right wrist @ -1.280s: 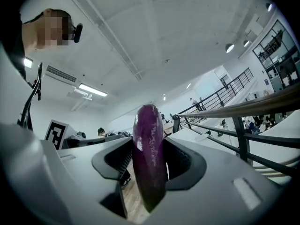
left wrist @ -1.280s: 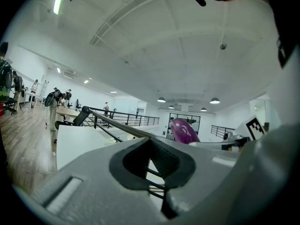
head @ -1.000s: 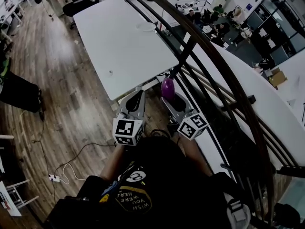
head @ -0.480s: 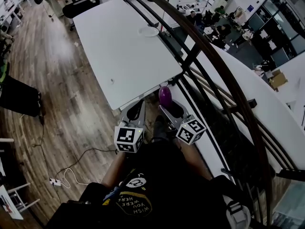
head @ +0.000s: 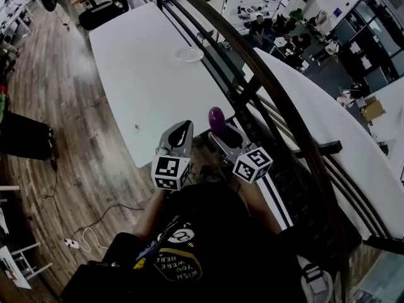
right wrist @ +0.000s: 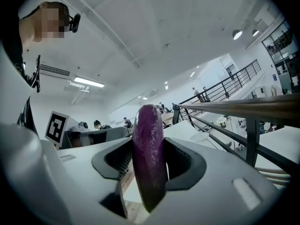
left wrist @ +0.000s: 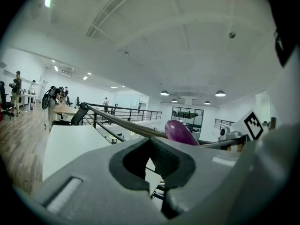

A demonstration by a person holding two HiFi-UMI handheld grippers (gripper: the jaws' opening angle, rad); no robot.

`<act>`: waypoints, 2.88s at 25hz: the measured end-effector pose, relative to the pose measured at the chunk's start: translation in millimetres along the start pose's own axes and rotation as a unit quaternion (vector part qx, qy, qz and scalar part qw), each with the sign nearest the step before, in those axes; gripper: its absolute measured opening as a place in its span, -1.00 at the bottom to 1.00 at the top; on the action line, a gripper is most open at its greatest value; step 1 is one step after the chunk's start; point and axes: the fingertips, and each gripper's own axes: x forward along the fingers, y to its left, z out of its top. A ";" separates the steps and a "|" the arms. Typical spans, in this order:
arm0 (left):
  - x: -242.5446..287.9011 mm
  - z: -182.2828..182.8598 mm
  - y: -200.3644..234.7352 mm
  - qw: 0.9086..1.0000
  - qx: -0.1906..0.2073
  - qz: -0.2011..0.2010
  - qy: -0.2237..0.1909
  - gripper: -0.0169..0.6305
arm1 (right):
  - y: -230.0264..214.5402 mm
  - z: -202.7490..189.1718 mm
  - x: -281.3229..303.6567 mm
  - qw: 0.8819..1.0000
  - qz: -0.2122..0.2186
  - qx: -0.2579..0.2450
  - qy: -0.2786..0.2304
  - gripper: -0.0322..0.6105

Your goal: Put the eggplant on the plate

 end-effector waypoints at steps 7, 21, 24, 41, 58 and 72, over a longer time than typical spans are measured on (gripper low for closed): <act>66.3 -8.7 25.3 0.999 -0.010 0.031 0.021 -0.93 | -64.1 16.7 32.2 0.999 0.022 -0.004 0.025 -0.25; 155.0 -22.3 122.4 0.997 -0.041 0.019 0.058 -0.93 | -134.1 2.2 153.7 0.994 0.002 -0.033 0.099 -0.25; 170.2 -24.0 134.3 0.997 -0.045 0.007 0.063 -0.93 | -147.0 -12.6 172.1 0.990 -0.006 -0.058 0.126 -0.25; 272.3 -73.8 191.8 0.988 -0.088 0.057 0.111 -0.93 | -323.7 -73.8 327.9 0.935 0.021 -0.196 0.296 -0.24; 221.7 -132.4 197.1 0.971 -0.128 0.097 0.174 -0.93 | -391.8 -126.0 461.7 0.783 0.077 -0.401 0.469 -0.24; 192.4 -68.1 168.7 0.990 -0.078 0.048 0.109 -0.93 | -291.1 -48.4 309.6 0.941 -0.023 -0.230 0.248 -0.19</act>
